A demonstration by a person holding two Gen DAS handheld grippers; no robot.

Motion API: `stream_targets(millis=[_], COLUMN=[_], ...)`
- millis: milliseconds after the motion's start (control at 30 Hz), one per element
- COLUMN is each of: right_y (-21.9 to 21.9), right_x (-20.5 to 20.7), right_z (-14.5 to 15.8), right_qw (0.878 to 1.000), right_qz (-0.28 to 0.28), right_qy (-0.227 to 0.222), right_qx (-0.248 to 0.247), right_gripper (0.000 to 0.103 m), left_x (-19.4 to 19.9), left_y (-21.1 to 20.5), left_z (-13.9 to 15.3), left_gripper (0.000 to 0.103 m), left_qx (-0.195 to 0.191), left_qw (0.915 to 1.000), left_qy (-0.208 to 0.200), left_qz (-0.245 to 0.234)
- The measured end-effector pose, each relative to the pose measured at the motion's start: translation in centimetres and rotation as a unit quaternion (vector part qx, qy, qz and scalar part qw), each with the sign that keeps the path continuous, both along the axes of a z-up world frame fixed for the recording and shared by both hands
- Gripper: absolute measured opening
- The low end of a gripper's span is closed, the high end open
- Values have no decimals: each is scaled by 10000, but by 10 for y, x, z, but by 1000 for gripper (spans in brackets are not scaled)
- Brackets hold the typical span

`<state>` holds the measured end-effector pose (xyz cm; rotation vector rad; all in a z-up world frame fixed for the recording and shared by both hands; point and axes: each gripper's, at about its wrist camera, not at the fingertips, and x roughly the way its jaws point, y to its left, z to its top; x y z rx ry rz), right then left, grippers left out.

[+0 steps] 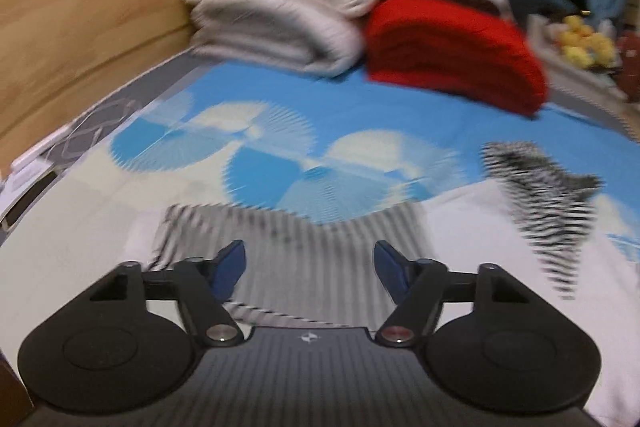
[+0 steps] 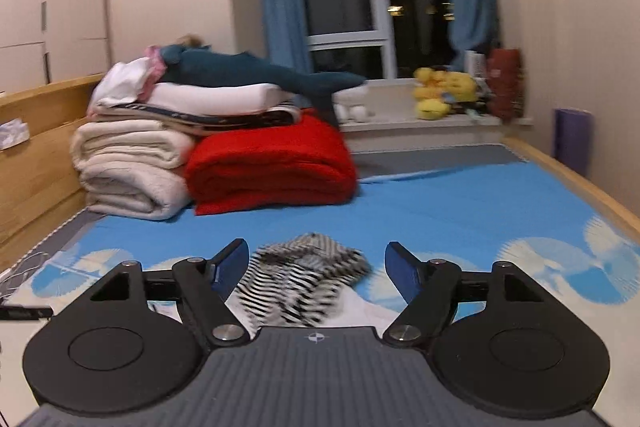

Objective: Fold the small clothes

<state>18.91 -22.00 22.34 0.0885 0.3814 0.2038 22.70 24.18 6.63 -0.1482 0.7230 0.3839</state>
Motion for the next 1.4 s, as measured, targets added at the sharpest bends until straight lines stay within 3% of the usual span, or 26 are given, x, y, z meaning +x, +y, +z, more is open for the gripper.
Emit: stream_targets(millis=[100,167,233,300,433,567,700,767,833,933,1033,1133,1233,1267,1400], right_y=[17,23,32,35,28,18,3,2,2,3,1,-5,-13,-17,-33], right_x=[25,31,44,57,76,98,116,119,119,119,117,111,102,99,88], right_z=[-14,-40,-63,-75,-69,-71,-88,-93,-96,-100,-100,-97,-98,-99,-111], right_qw=[9993,9986,9974,9941,9944,9932,9885,9870,9866,9860,9857,9861,9857,9844,9745], right_qz=[357,526,288,186,248,-36,-292,-383,-401,-399,-405,-386,-390,-418,-636], right_qy=[64,30,466,850,1008,1105,1482,1559,1577,1611,1630,1616,1639,1706,2096], right_qx=[82,2,-475,-640,-190,-353,-42,-72,-113,-171,-161,-57,49,103,487], right_gripper=[77,77,76,73,74,74,74,74,73,70,65,51,25,21,21], left_x=[-1,-4,-7,-8,-8,5,16,20,27,34,44,54,63,65,74], left_y=[54,83,106,128,168,184,192,194,192,182,159,118,59,38,-67], left_z=[-45,-60,-73,-84,-101,-113,-125,-129,-127,-119,-94,-56,-18,-9,21], left_gripper=[52,51,51,51,51,52,51,45,17,2,1,1,1,1,1], left_qx=[-418,-689,-667,-853,-1375,-1801,-2174,-2207,-2006,-1703,-1139,-717,-779,-822,-1171], left_qw=[9956,9919,9894,9850,9702,9567,9428,9386,9409,9473,9590,9728,9844,9869,9916], left_qy=[660,762,839,846,707,561,520,533,649,719,630,315,-154,-257,-520], left_qz=[512,747,983,1241,1868,2217,2472,2597,2650,2615,2519,2180,1572,1366,161])
